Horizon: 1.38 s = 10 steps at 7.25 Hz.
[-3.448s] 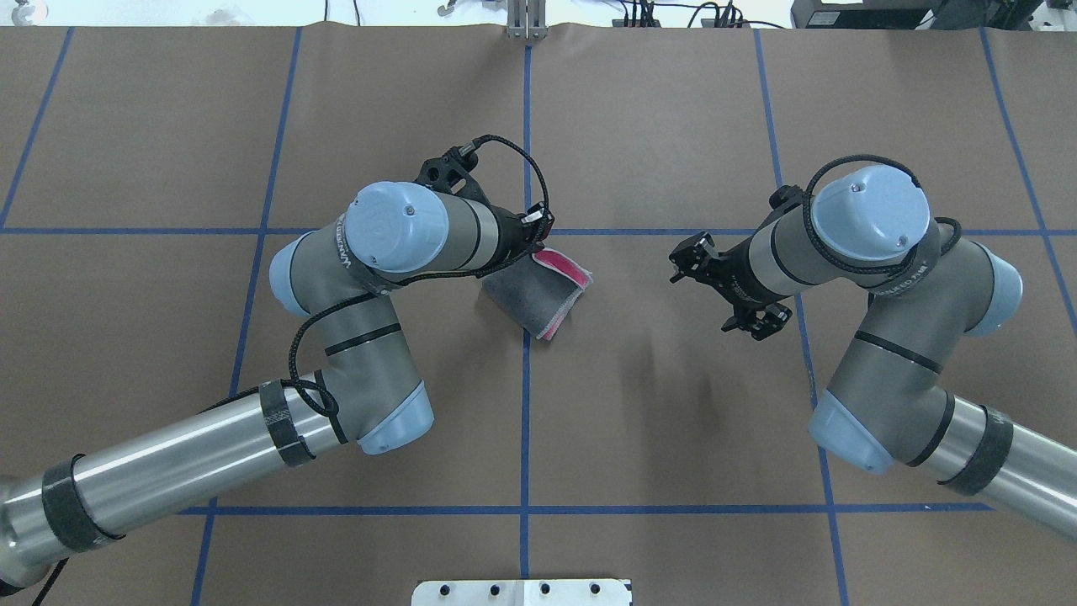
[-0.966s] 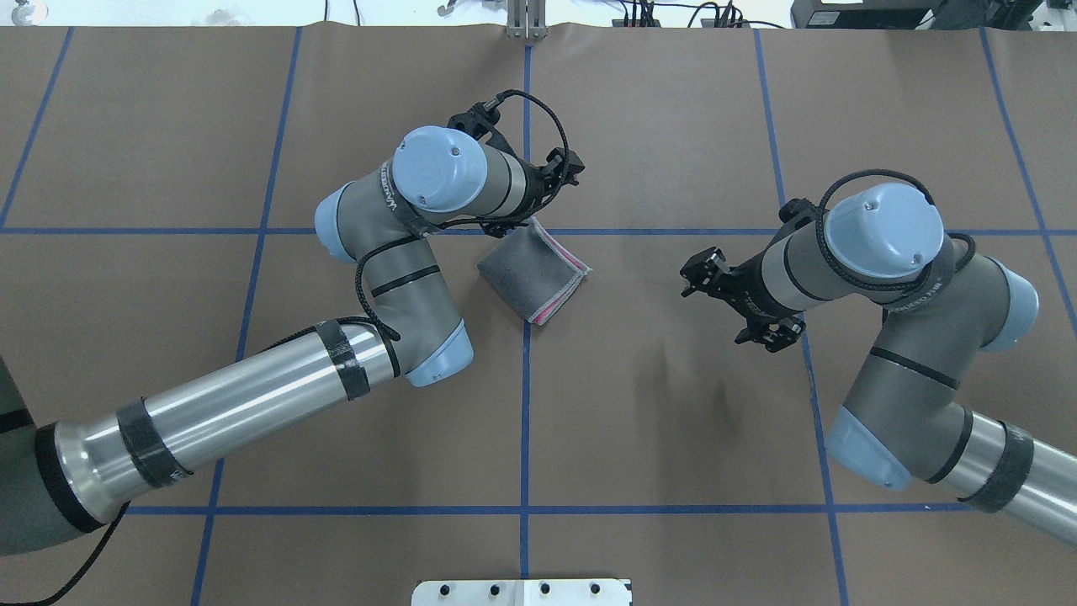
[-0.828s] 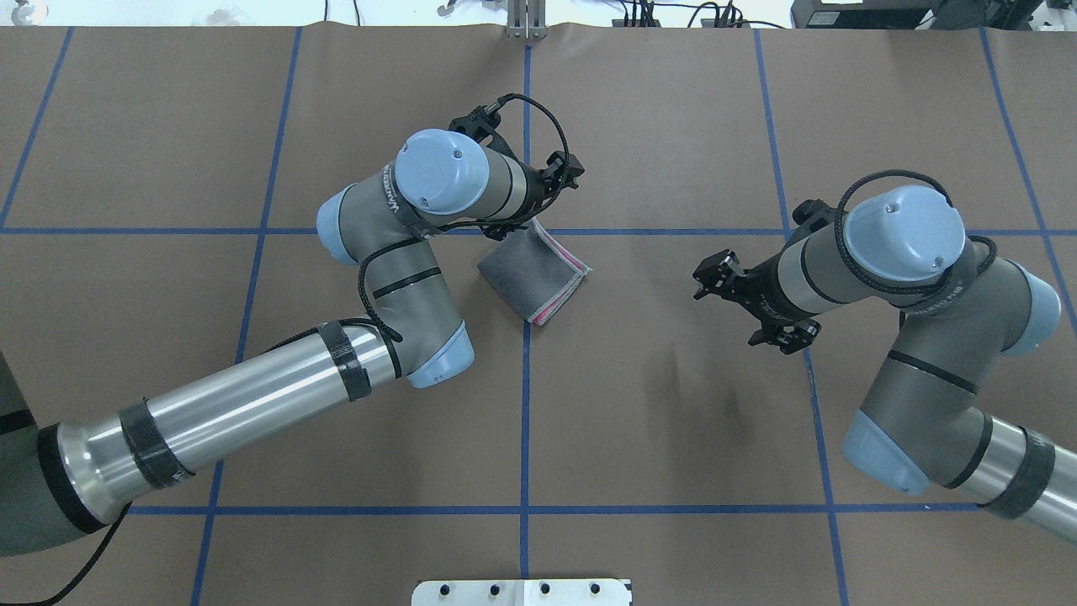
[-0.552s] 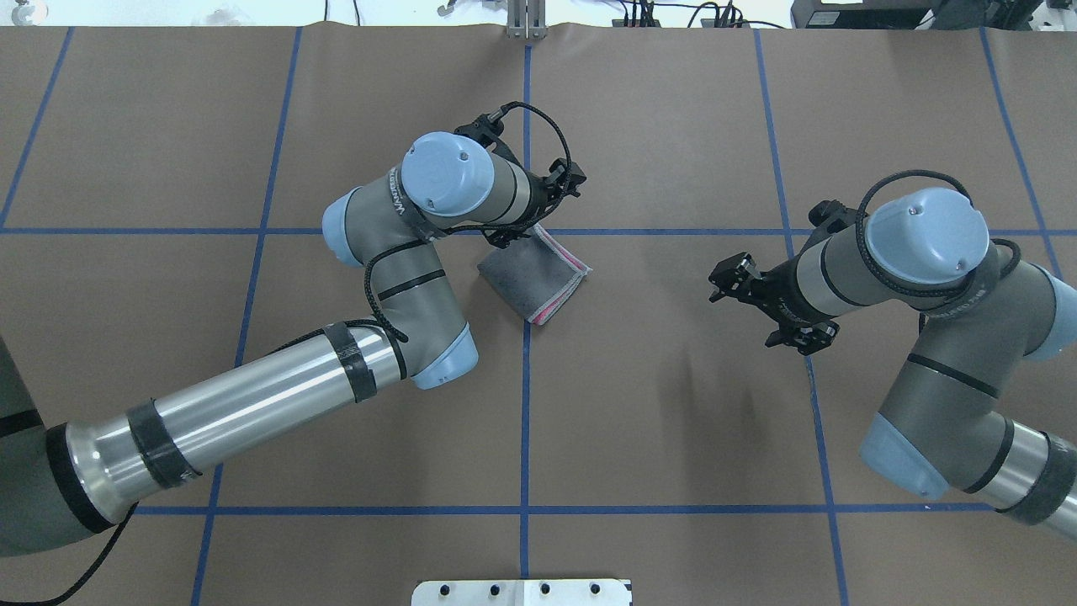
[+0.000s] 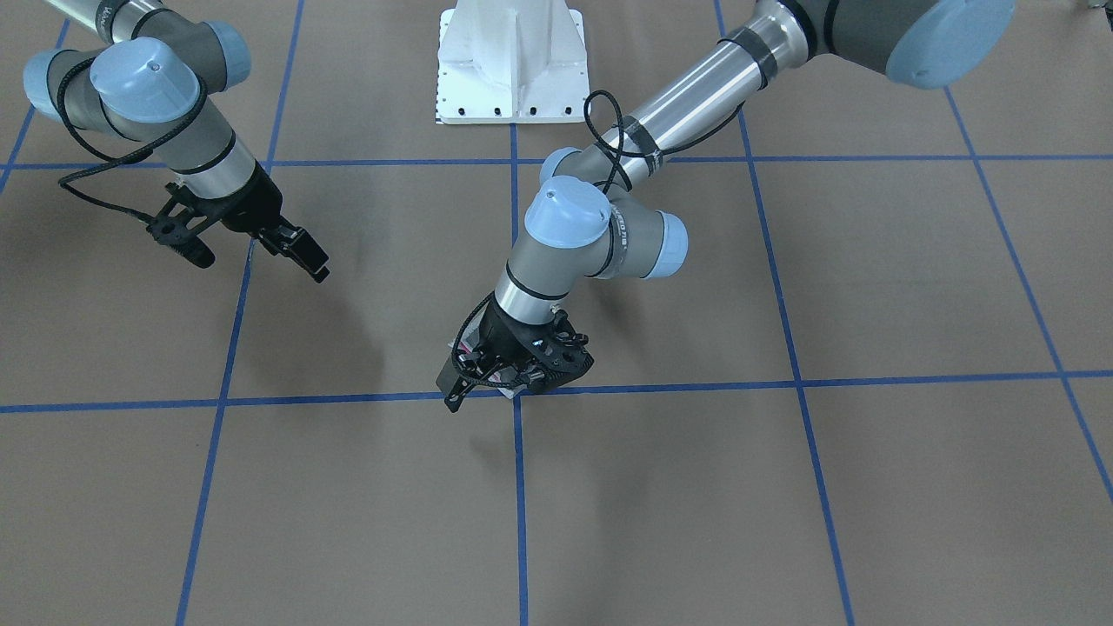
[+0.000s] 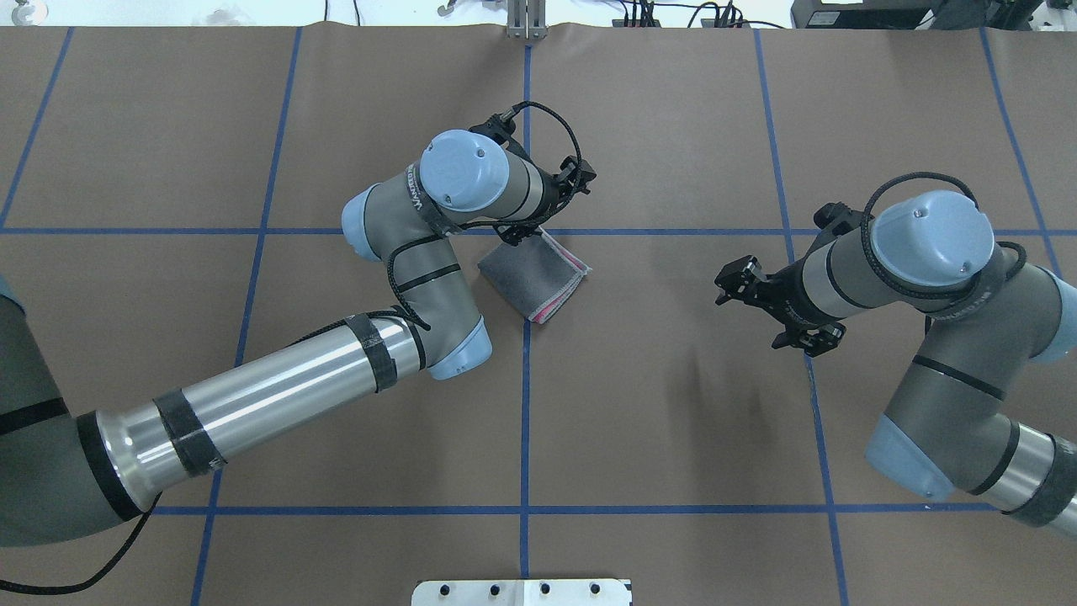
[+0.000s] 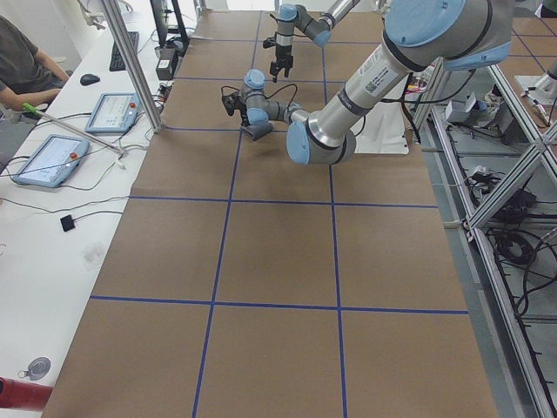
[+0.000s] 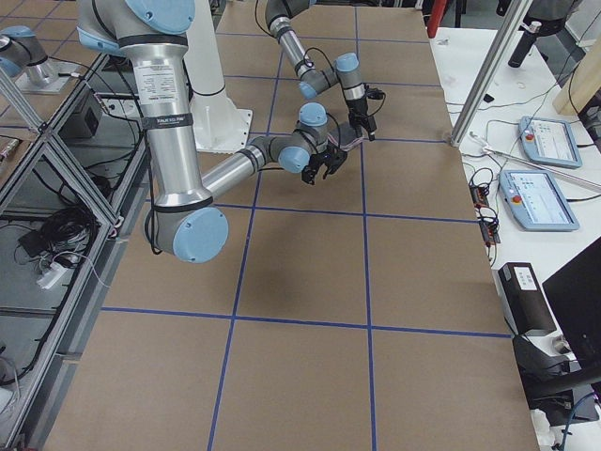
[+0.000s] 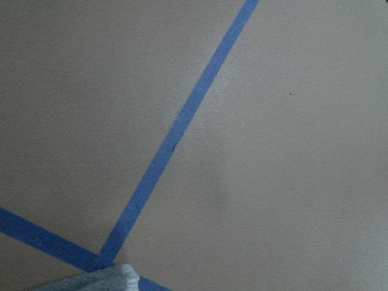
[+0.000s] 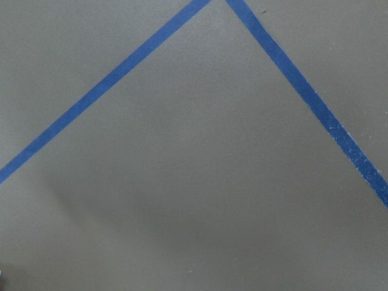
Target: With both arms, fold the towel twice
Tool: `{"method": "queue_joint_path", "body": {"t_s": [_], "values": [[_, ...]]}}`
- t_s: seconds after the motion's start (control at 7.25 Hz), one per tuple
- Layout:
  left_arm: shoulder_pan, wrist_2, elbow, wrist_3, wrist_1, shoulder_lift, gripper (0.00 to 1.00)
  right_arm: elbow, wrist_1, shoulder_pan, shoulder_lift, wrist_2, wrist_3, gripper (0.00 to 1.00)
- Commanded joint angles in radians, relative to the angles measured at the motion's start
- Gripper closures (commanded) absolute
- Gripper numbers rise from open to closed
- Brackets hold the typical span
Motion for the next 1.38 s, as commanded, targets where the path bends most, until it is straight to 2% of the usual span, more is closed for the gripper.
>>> {"method": "queue_joint_path", "body": {"t_s": [0.0,0.41,0.55,0.83,0.97,1.24], "values": [[-0.008,0.001,0.012,-0.001,-0.006,-0.009,0.00,0.000,0.000,0.000,-0.003,0.000,0.000,0.00],[-0.028,-0.018,-0.033,-0.001,0.000,-0.017,0.00,0.001,0.002,0.006,-0.011,0.000,-0.007,0.00],[-0.031,-0.087,-0.099,-0.004,0.012,0.018,0.00,0.001,0.000,0.006,-0.011,0.000,-0.008,0.00],[-0.025,-0.101,-0.243,-0.006,0.024,0.153,0.00,0.000,0.000,0.006,-0.011,0.000,-0.010,0.00],[-0.019,-0.101,-0.280,-0.006,0.023,0.200,0.00,0.000,0.002,0.006,-0.011,0.000,-0.008,0.00],[0.002,-0.097,-0.264,-0.009,0.023,0.204,0.00,0.004,0.000,0.006,-0.011,0.000,-0.008,0.00]]}}
